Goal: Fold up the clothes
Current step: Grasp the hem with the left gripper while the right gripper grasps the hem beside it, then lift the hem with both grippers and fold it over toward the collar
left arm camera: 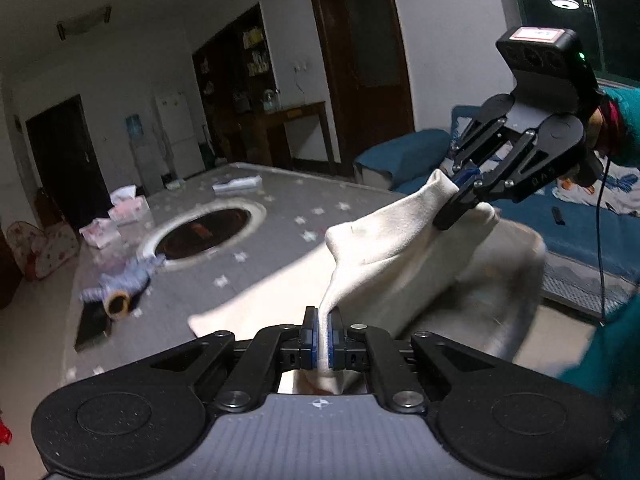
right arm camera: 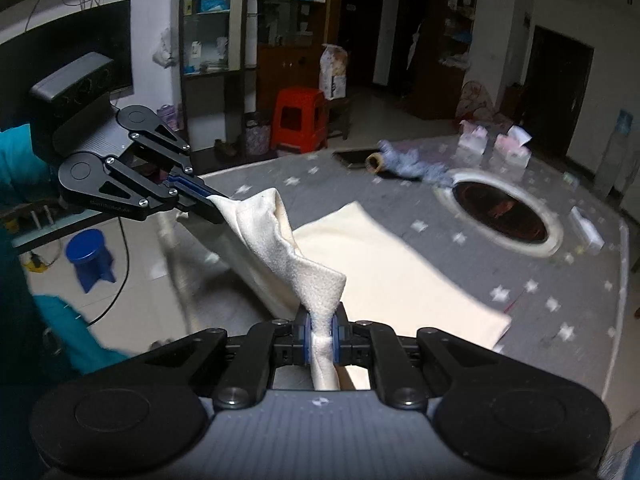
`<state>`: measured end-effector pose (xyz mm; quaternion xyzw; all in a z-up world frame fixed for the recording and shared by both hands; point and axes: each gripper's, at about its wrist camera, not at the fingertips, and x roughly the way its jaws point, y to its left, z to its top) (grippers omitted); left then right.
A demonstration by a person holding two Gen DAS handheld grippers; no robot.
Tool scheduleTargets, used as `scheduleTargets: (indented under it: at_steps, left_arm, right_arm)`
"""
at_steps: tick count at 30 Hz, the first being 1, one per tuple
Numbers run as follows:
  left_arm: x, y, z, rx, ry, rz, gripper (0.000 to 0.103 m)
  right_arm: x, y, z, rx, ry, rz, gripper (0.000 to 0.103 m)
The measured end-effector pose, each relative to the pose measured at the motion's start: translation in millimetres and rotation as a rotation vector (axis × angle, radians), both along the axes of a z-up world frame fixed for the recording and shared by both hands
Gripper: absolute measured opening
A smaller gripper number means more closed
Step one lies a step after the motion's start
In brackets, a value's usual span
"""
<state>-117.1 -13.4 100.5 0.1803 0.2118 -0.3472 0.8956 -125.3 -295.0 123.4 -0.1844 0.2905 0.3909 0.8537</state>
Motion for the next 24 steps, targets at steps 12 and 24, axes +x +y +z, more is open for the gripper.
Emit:
scheduleTargets:
  at_steps: [12,24]
  left_arm:
    - [146,-27,-26,0.046,0.086,0.121,0.005]
    - [202,-51,-80,0.05,0.129,0.317,0.016]
  right_arm:
    - [131,9,-21,-0.064,0.018,-0.079,0.008]
    - [196,-9,-104,0.065,0.137,-0.424,0.016]
